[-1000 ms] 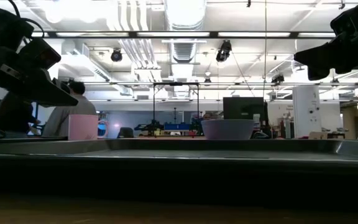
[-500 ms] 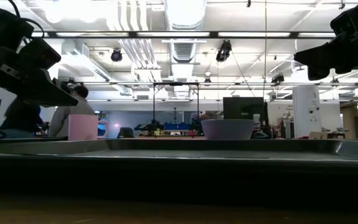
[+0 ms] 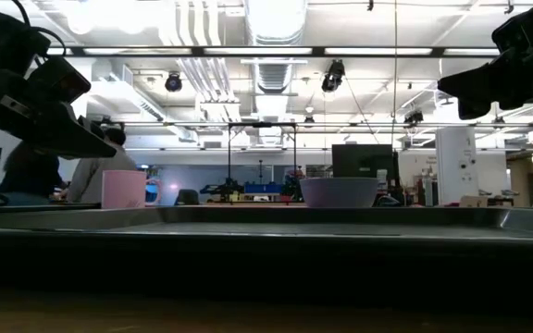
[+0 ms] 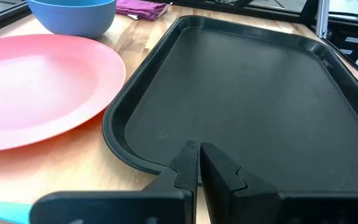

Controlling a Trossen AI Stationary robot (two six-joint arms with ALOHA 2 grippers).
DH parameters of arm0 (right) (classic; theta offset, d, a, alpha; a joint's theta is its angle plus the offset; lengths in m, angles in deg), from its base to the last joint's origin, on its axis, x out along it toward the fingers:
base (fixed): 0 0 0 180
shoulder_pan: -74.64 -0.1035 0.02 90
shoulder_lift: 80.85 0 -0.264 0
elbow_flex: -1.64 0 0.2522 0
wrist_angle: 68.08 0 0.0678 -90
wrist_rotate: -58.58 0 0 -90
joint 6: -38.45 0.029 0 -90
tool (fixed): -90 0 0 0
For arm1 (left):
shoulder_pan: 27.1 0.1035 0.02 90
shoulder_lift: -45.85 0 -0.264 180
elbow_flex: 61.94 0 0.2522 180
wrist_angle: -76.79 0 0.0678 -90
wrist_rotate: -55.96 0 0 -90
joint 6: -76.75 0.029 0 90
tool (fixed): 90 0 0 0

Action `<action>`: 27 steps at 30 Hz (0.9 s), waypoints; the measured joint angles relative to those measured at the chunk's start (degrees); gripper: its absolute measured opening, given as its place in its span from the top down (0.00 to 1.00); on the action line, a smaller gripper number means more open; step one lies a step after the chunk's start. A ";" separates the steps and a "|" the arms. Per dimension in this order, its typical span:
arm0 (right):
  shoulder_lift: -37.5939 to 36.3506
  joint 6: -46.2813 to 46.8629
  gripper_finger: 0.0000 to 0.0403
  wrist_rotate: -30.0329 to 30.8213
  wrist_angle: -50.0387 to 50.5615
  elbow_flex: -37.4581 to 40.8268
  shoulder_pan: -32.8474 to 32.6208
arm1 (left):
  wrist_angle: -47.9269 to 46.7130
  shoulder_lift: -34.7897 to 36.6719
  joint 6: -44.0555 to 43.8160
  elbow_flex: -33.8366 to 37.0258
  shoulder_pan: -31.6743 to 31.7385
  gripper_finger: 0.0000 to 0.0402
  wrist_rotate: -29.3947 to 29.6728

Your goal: Set up tray

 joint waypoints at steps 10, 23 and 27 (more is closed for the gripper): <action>0.00 -8.41 0.96 0.02 -0.04 -0.02 0.02 | 0.00 -0.01 0.00 0.00 0.00 1.00 -0.01; 0.00 9.62 0.96 -0.15 -0.35 0.00 0.00 | 0.00 0.00 0.00 0.00 -0.01 1.00 0.00; -0.02 40.24 0.96 0.25 -3.05 0.00 -0.02 | 0.00 -0.02 -0.01 0.00 0.01 1.00 -0.01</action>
